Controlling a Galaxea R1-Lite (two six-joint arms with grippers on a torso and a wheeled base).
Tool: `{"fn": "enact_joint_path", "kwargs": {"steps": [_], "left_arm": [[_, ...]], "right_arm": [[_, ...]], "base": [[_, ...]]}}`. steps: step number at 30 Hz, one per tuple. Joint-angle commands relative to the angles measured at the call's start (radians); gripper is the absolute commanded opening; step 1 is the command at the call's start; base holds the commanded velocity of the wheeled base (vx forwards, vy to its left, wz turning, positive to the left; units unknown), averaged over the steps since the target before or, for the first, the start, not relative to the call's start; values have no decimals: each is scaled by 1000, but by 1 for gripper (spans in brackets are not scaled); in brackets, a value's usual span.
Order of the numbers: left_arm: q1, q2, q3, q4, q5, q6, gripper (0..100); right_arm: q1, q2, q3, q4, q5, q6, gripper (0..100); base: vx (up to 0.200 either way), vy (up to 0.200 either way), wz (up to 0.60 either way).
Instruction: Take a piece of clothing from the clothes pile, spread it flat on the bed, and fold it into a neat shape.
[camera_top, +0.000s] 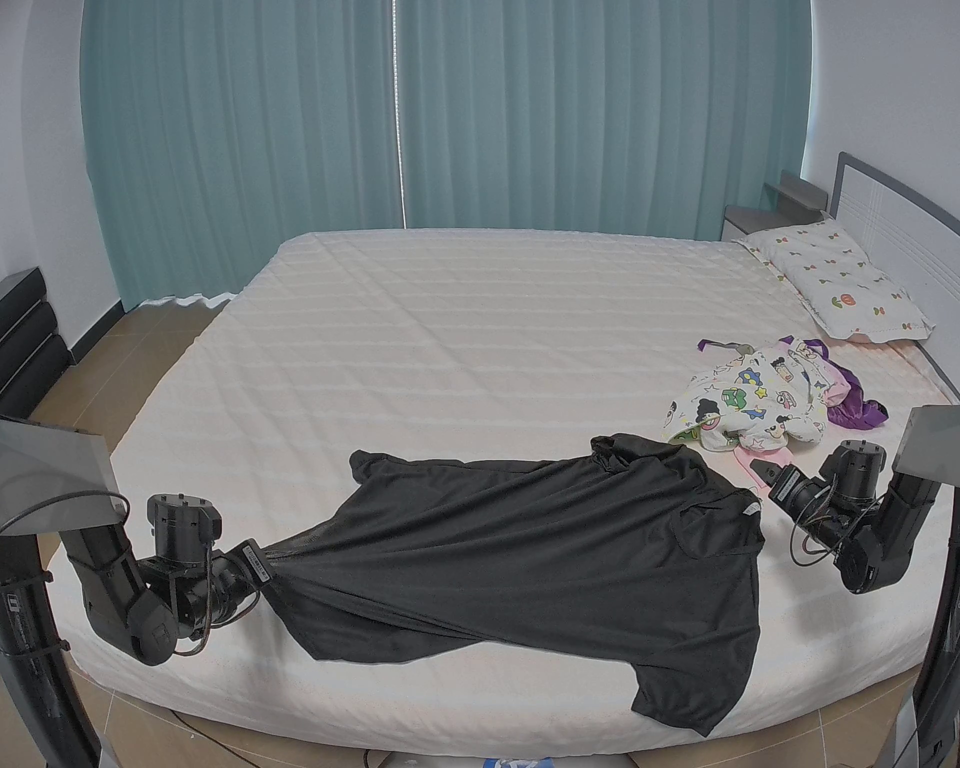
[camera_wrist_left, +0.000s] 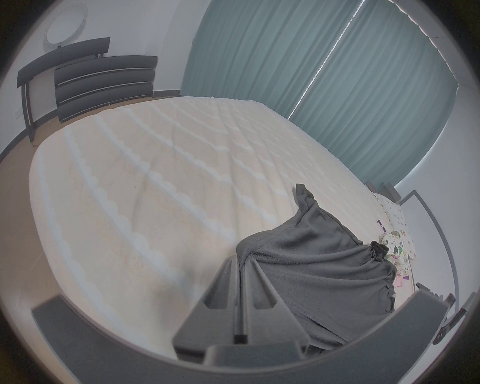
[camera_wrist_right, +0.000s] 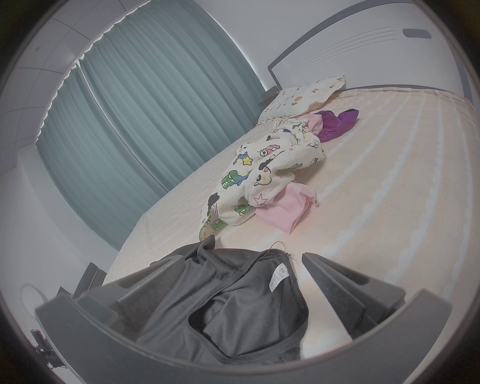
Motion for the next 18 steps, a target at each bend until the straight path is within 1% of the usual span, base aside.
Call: {"fn": "enact_joint_path", "kwargs": {"steps": [1,2,4,7,10,12,13,18], "left_arm": [[51,-103,-37,125,-12,5,0],[51,-105,-38,129,-12,5,0],[44,-111,-40,191,-29,5,0],[17,-91,-32,195,-52,3,0],[2,-74,-29,192,-57,0,0],[-25,-45,-26,191,-57,-2,0],[-25,-37,-29,191,-57,-3,100],[-26,-13,-40,188,-65,-15,100]], "right_arm": [[0,5,1,-1,0,1,100],[0,5,1,-1,0,1,100],[3,7,2,1,0,1,100],[14,7,12,-1,0,2,100],[15,7,13,-1,0,2,100],[17,7,15,-1,0,2,100],[17,7,16,-1,0,2,100],[28,5,18,-1,0,5,100]], "base": [[0,0,0],[0,0,0],[0,0,0],[0,0,0],[0,0,0],[0,0,0],[0,0,0],[0,0,0]]}}
